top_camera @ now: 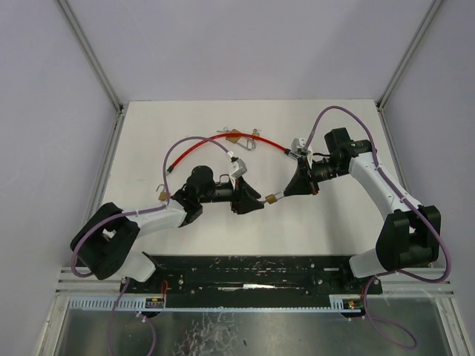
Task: Lock with the key
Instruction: Remove the key from the lock.
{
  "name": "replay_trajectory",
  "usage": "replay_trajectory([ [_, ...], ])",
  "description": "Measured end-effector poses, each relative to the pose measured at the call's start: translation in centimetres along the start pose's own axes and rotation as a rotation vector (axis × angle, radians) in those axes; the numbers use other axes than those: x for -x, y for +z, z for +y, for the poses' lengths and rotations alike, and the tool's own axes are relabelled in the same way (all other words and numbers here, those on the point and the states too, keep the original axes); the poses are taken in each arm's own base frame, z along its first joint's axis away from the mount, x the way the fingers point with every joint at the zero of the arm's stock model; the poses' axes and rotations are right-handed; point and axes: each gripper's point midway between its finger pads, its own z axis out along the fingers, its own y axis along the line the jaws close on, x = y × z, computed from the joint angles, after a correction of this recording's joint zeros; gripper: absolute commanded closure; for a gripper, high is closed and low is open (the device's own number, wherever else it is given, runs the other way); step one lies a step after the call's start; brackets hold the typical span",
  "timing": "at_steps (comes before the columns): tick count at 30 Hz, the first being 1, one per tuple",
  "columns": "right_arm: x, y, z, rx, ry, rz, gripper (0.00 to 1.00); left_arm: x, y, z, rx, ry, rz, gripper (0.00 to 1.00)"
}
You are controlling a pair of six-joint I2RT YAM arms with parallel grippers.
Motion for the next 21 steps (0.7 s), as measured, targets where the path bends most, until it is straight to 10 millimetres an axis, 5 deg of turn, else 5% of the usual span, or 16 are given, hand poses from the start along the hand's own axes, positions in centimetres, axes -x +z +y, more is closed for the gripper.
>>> replay_trajectory([
  [10,0.0,0.1,0.2,0.005,0.003,0.002,1.0,-0.3,1.2,0.2,-0.025,-0.015,0.03,0.68],
  [18,-0.1,0.2,0.2,0.008,0.002,0.005,1.0,-0.5,1.9,-0.2,-0.075,-0.01,0.055,0.99],
  [21,-0.1,0.2,0.2,0.009,0.0,0.007,1.0,-0.7,1.9,-0.5,-0.102,-0.002,0.066,0.99],
])
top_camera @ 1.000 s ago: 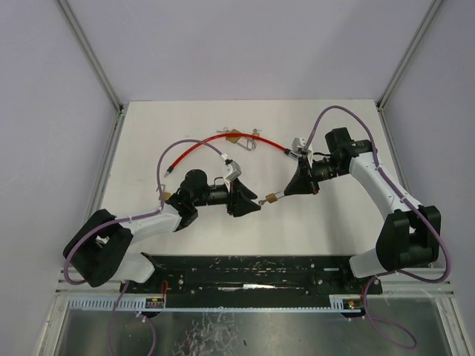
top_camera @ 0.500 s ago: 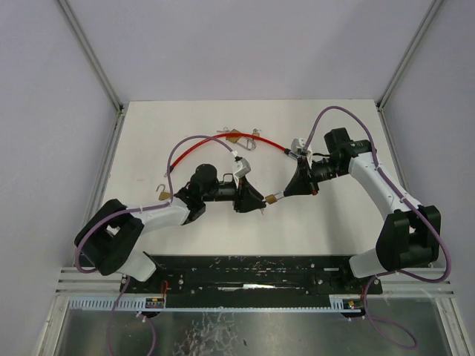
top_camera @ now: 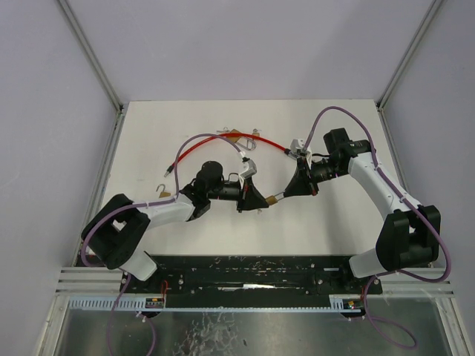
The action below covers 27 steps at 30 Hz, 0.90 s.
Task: Lock with the key
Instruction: Remove the key from the lock, then place the key at the center of the board, then place the lock at the center of the board.
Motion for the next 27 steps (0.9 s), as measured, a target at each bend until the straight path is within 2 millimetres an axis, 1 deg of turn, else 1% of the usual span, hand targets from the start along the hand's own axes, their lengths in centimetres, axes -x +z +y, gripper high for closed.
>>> replay_trajectory([
  [3,0.0,0.1,0.1,0.003,0.003,0.002,1.0,-0.2,0.0,-0.2,-0.016,0.026,0.009,1.0],
  [9,-0.1,0.3,0.5,0.02,-0.014,0.012,1.0,-0.7,-1.0,-0.3,0.009,0.178,0.024,0.99],
  [14,-0.4,0.0,0.3,0.004,-0.031,0.038,1.0,-3.5,-3.0,0.6,0.093,0.213,0.08,0.99],
  [16,-0.5,0.0,0.2,-0.003,-0.041,0.047,1.0,-4.0,-3.6,0.9,0.112,0.213,0.088,0.99],
  [22,-0.3,-0.3,0.1,-0.021,-0.062,0.051,1.0,-3.5,-4.3,1.7,0.143,0.195,0.069,1.0],
  [27,0.1,-0.3,-0.9,-0.058,-0.035,0.037,1.0,-2.2,-5.1,2.3,0.173,0.102,0.004,1.0],
])
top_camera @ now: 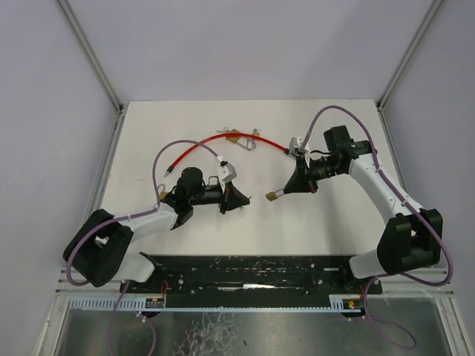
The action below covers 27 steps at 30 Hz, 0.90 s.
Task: Lock with the key
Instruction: Place the lock at the center of the board.
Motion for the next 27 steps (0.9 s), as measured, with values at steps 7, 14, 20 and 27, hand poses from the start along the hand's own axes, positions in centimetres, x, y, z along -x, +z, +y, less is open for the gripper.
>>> replay_trajectory([
  [7,-0.4,-0.7,-3.2,-0.117,0.129,-0.046,1.0,1.2,0.8,1.2,0.024,-0.253,-0.099,1.0],
  [14,-3.3,-5.4,-9.3,-0.399,0.419,-0.173,1.0,0.7,5.2,4.8,0.068,-0.624,-0.12,1.0],
  [20,-8.2,-11.0,-13.9,-0.728,0.724,-0.301,1.0,2.5,12.3,6.4,0.058,-0.781,-0.131,0.99],
  [27,-11.6,-15.3,-16.5,-0.986,0.976,-0.457,0.98,2.8,22.0,7.5,0.071,-0.927,-0.083,0.97],
])
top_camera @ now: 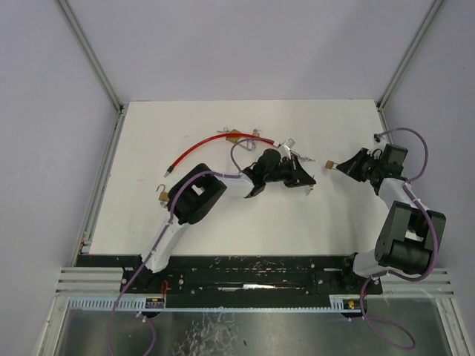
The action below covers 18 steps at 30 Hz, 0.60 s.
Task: Lock with the key
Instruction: Place the lock at the center of the board.
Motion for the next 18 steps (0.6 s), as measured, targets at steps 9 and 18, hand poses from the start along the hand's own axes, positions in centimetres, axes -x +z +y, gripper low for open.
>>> replay_trajectory([
  [9,0.1,0.9,-4.1,-0.087,0.232,-0.063,0.97,-1.1,6.7,3.5,0.11,-0.118,0.014,0.96],
  [18,-1.1,1.9,-4.8,-0.083,0.3,-0.029,0.85,-0.9,10.4,5.7,0.149,-0.153,-0.01,0.73],
])
